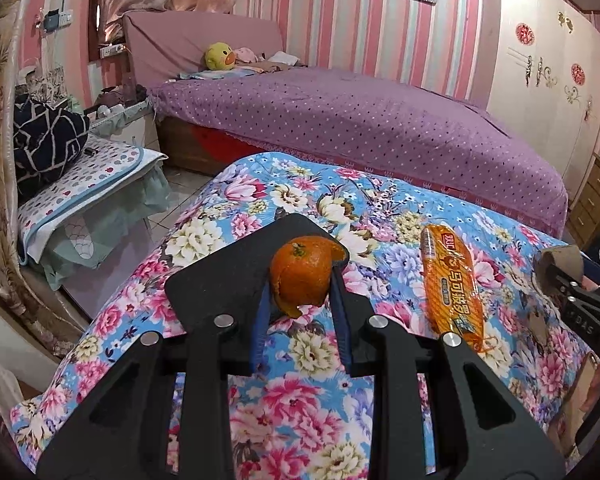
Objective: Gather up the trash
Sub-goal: 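Grasp the brown cardboard tube on the bed with the right tool, then carry the orange fruit and cardboard tube to the basket and open the left tool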
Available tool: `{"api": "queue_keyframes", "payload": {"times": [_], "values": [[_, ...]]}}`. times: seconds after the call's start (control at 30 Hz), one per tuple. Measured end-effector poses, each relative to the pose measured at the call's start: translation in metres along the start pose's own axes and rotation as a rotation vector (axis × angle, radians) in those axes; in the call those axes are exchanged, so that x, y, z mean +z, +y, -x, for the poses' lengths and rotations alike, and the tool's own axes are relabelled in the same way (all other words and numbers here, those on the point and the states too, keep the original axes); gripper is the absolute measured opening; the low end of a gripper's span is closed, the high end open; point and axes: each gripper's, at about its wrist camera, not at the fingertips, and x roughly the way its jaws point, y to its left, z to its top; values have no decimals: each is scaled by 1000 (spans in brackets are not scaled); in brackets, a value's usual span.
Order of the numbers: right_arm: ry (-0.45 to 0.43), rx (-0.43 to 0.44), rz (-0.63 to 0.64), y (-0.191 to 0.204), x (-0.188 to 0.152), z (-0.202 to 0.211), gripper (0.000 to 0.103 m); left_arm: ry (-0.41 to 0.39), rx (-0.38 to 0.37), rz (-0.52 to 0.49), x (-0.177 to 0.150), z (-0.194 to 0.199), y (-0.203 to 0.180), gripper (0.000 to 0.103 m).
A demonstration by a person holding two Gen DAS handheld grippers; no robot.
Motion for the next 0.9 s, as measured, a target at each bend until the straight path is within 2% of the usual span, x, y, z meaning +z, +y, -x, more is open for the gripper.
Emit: {"api": "queue_keyframes", "payload": {"times": [0.33, 0.63, 0.73, 0.9], "values": [[-74, -8, -30, -24, -23, 67, 54, -49, -23, -57, -14, 41, -24, 27], [-96, -57, -97, -67, -76, 141, 54, -98, -85, -181, -44, 85, -83, 27], [-95, -80, -138, -85, -96, 162, 54, -87, -157, -189, -54, 96, -102, 27], [-99, -133, -214, -119, -136, 196, 54, -76, -218, -226, -74, 111, -128, 27]]}}
